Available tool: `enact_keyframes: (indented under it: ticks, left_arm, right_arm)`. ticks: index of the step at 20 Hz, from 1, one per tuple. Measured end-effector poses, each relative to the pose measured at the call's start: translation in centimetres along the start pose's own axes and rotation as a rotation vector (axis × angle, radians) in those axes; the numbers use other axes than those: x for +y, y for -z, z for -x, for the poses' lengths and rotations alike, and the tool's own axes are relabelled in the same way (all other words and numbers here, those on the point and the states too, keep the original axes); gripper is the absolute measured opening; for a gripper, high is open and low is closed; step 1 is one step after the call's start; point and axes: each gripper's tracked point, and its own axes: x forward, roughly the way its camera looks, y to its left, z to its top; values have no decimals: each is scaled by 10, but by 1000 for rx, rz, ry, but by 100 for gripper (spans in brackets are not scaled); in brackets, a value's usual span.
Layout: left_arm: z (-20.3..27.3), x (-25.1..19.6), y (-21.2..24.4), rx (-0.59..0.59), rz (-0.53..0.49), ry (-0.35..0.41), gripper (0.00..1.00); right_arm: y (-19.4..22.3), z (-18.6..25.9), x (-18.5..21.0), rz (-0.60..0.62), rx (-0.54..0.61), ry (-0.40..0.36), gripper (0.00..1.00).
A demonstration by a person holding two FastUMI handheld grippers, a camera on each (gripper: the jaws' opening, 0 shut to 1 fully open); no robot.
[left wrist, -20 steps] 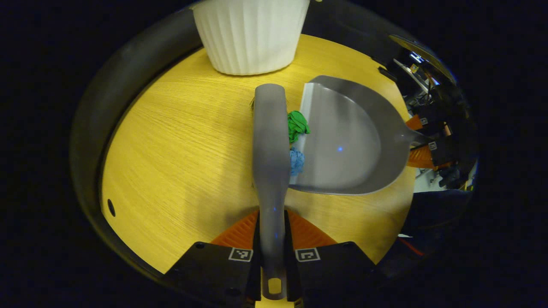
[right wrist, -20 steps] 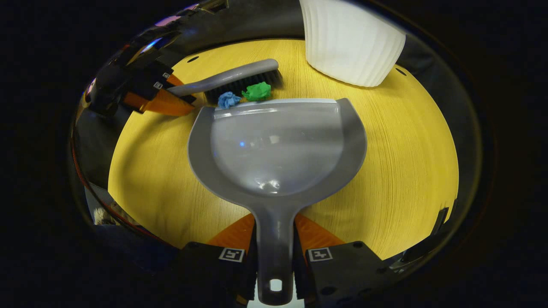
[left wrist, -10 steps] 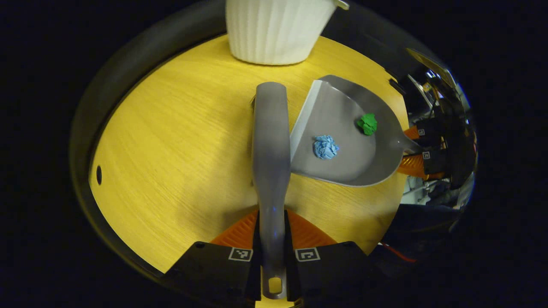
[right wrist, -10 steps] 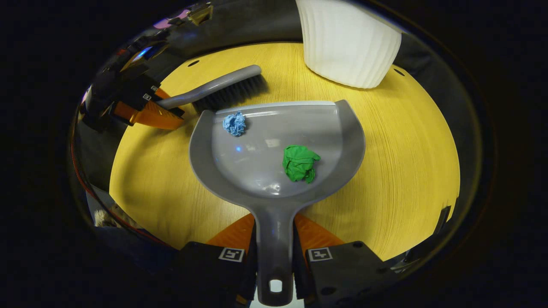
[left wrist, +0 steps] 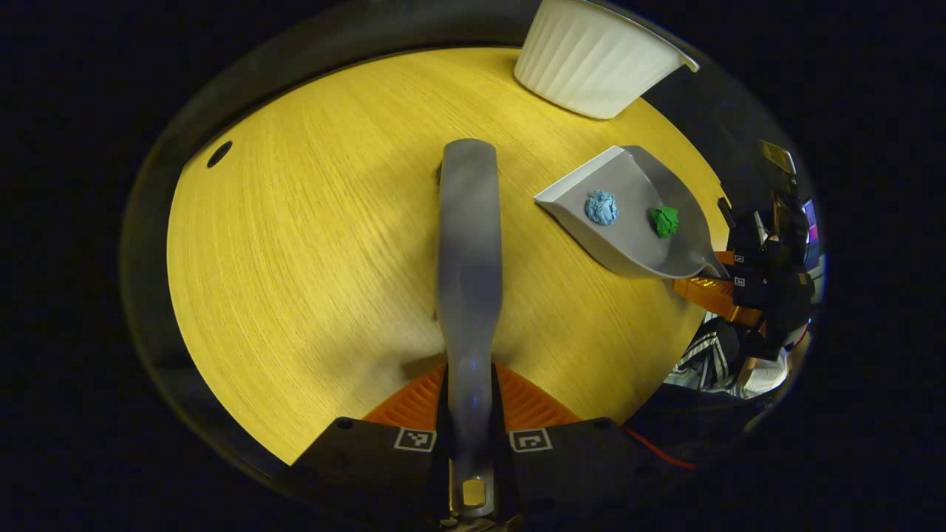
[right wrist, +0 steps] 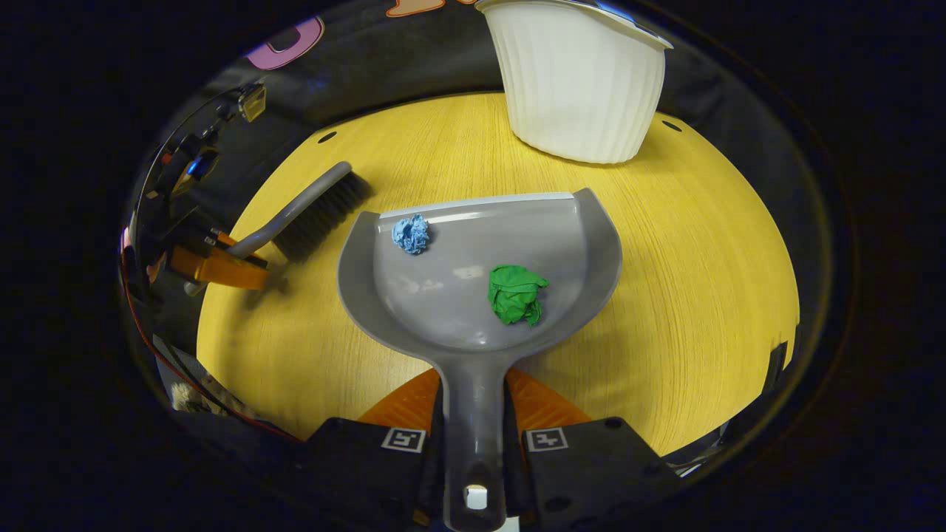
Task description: Pick up the small broom and dustpan from the desktop, sweep the trash into the dustpan with the broom, and then empty the trash into the garbage bin.
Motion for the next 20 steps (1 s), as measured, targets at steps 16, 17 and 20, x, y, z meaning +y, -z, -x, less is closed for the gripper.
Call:
enact_keyframes:
  ticks: [16,17,20]
  left_arm:
    - [-13,40,31,-10,96,5,22]
    - [-13,40,33,-7,88,7,22]
    - [-13,40,37,1,72,9,22]
  right_arm:
    - [-54,160,-35,-143,-160,60,32]
    - [-60,175,-38,-156,-164,64,32]
    - [-79,216,-48,-200,-173,57,35]
